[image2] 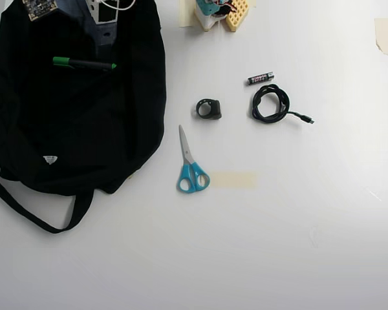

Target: Put the green marker into the black bag

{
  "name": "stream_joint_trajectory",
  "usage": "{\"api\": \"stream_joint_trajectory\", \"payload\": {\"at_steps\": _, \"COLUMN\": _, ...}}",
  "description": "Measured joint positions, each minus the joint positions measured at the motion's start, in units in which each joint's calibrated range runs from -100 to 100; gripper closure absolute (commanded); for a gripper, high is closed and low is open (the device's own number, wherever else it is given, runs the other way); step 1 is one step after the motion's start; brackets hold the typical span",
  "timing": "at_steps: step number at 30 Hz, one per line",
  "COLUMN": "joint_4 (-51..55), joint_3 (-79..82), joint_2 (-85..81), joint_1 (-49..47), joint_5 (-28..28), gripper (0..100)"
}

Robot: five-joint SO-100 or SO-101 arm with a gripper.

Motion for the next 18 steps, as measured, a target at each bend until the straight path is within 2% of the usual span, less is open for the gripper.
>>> {"api": "stream_joint_trajectory", "payload": {"at_steps": 2, "joint_4": 4.04, "joint_3": -0.55, "joint_2": -11.54, "joint_1": -5.22, "joint_5": -0.2, "gripper": 98}}
{"api": "stream_joint_trajectory", "payload": {"at_steps": 6, "joint_4": 4.29, "joint_3": 2.2, "joint_2": -14.94, "joint_1": -19.91, "joint_5": -1.22, "gripper": 98}}
{"api": "stream_joint_trajectory", "payload": {"at_steps": 7, "joint_4": 4.12, "joint_3": 5.9, "joint_2": -15.28, "joint_1": -26.23, "joint_5": -5.47, "gripper": 98}}
{"api": "stream_joint_trajectory", "payload": {"at_steps": 8, "joint_4": 4.12, "joint_3": 6.92, "joint_2": -15.94, "joint_1": -28.58, "joint_5": -8.11, "gripper": 98}}
{"api": "stream_joint_trajectory", "payload": {"at_steps": 9, "joint_4": 4.29, "joint_3": 8.73, "joint_2": -16.44, "joint_1": -32.04, "joint_5": -8.94, "gripper": 98}}
{"api": "stream_joint_trajectory", "payload": {"at_steps": 13, "joint_4": 5.5, "joint_3": 15.8, "joint_2": -24.08, "joint_1": -37.77, "joint_5": -8.89, "gripper": 98}}
{"api": "stream_joint_trajectory", "payload": {"at_steps": 18, "joint_4": 2.32, "joint_3": 26.42, "joint_2": -34.21, "joint_1": -39.24, "joint_5": -3.81, "gripper": 98}}
